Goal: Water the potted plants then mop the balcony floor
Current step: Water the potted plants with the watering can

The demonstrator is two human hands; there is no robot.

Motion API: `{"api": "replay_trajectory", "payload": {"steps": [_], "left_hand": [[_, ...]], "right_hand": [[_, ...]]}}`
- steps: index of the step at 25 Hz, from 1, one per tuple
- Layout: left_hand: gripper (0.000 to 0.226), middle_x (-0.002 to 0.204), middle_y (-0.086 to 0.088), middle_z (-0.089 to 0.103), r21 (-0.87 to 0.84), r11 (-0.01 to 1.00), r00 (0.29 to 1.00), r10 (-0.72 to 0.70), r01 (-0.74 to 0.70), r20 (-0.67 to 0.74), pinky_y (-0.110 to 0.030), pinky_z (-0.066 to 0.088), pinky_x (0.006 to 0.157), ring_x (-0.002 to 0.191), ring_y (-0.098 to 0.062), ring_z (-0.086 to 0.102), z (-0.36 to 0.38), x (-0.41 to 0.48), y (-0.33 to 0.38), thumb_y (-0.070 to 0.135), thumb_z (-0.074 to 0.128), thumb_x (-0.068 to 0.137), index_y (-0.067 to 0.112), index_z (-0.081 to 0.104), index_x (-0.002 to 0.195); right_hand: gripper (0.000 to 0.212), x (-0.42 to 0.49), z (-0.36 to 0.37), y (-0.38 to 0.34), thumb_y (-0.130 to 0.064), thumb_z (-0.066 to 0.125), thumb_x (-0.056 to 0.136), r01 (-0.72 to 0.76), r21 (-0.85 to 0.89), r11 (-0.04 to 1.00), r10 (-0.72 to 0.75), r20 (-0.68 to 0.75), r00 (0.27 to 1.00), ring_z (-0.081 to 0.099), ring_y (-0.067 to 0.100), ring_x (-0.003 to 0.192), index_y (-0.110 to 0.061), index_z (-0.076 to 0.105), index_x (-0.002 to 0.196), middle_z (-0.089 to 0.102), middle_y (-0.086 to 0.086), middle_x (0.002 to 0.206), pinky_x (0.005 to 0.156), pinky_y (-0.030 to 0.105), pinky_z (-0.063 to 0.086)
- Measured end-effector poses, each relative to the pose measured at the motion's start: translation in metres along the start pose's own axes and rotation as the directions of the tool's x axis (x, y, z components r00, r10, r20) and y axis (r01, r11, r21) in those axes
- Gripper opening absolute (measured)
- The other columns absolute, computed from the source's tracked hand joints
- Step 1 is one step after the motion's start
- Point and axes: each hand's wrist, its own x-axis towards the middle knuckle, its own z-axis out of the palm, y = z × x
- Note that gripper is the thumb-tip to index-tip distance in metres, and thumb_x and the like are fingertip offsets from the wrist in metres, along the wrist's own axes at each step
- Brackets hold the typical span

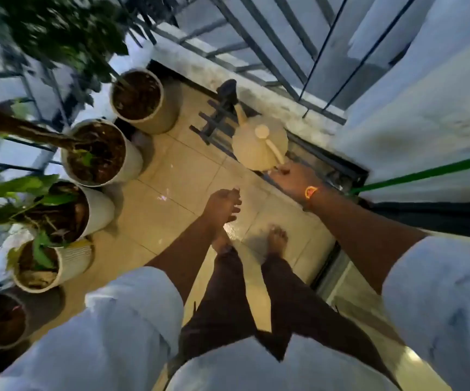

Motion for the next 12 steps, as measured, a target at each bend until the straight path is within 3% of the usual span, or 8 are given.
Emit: {"api": "replay_trajectory", "payload": {"steps": [2,6,9,12], "left_hand": [[0.031,0.096,-0.007,0.064,-0.039,0.997,0.998,-0.062,0.062,0.010,-0.028,0.048,0.065,0.076,-0.018,0.059,0.012,0.049,0.000,0.039,0.057,0.105,0.009,0.064,0.106],[0.036,0.099,-0.005,0.067,-0.097,0.979,0.984,-0.180,0.179,0.003,-0.029,0.052,0.069,0.081,-0.017,0.062,0.032,0.148,-0.012,0.044,0.055,0.105,0.009,0.065,0.108],[0.043,0.117,-0.010,0.066,-0.148,0.965,0.976,-0.219,0.218,0.016,-0.035,0.054,0.085,0.100,-0.023,0.063,0.043,0.205,-0.017,0.042,0.052,0.107,0.004,0.064,0.125],[0.049,0.132,-0.013,0.064,-0.198,0.952,0.973,-0.229,0.232,0.039,-0.039,0.051,0.097,0.112,-0.026,0.062,0.050,0.239,-0.022,0.040,0.048,0.109,0.002,0.058,0.137]], "right_hand": [[0.045,0.049,0.012,0.008,-0.057,0.055,0.091,-0.018,-0.011,1.000,0.018,-0.028,0.999,0.063,0.029,0.090,-0.015,0.068,0.098,0.068,0.007,0.094,0.070,0.032,0.043],[0.049,0.142,0.044,0.027,-0.050,0.055,0.096,-0.083,-0.021,0.996,0.082,-0.042,0.996,0.061,0.036,0.111,-0.008,0.063,0.121,0.065,0.017,0.119,0.085,0.037,0.045],[0.059,0.199,0.062,0.045,-0.051,0.057,0.096,-0.106,-0.005,0.994,0.105,-0.106,0.989,0.056,0.036,0.122,-0.008,0.053,0.137,0.057,0.017,0.136,0.092,0.038,0.045],[0.062,0.244,0.073,0.058,-0.054,0.058,0.095,-0.095,0.042,0.995,0.099,-0.127,0.987,0.057,0.036,0.121,-0.007,0.053,0.135,0.058,0.018,0.134,0.088,0.037,0.044]]}}
